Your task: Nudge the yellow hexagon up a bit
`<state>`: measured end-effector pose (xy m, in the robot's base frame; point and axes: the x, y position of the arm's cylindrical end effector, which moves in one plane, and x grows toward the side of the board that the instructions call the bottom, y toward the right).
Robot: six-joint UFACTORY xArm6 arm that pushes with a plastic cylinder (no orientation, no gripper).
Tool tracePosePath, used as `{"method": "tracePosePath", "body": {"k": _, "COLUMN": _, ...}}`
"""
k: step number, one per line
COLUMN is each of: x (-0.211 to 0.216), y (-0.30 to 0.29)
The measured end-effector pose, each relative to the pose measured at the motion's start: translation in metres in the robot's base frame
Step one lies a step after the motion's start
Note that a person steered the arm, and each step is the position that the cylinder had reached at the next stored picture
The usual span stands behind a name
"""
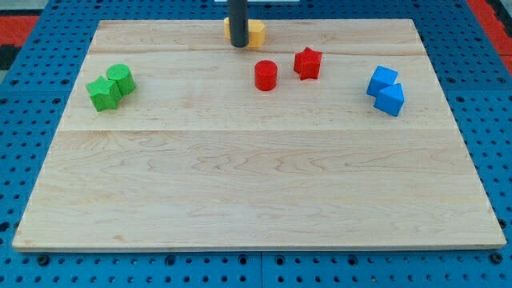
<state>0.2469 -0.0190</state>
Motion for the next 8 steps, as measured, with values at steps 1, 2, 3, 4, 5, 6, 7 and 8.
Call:
{"method": "tracePosePath", "body": {"k": 1, "x": -0.002, "y": 0.016}}
{"method": "tracePosePath", "body": {"k": 2, "x": -0.003, "y": 0.022}}
{"method": "tracePosePath", "body": {"k": 3, "x": 0.004, "y": 0.029}}
{"method": "tracePosePath", "body": {"k": 4, "x": 0.002, "y": 0.054}}
{"method": "tracePosePath", "body": {"k": 5, "x": -0.004, "y": 0.076}}
{"method": "tracePosePath", "body": {"k": 6, "x": -0.019, "y": 0.076}}
{"method": "tracePosePath", "body": {"k": 7, "x": -0.021, "y": 0.075}}
{"method": "tracePosePath", "body": {"k": 8, "x": -0.011, "y": 0.084}}
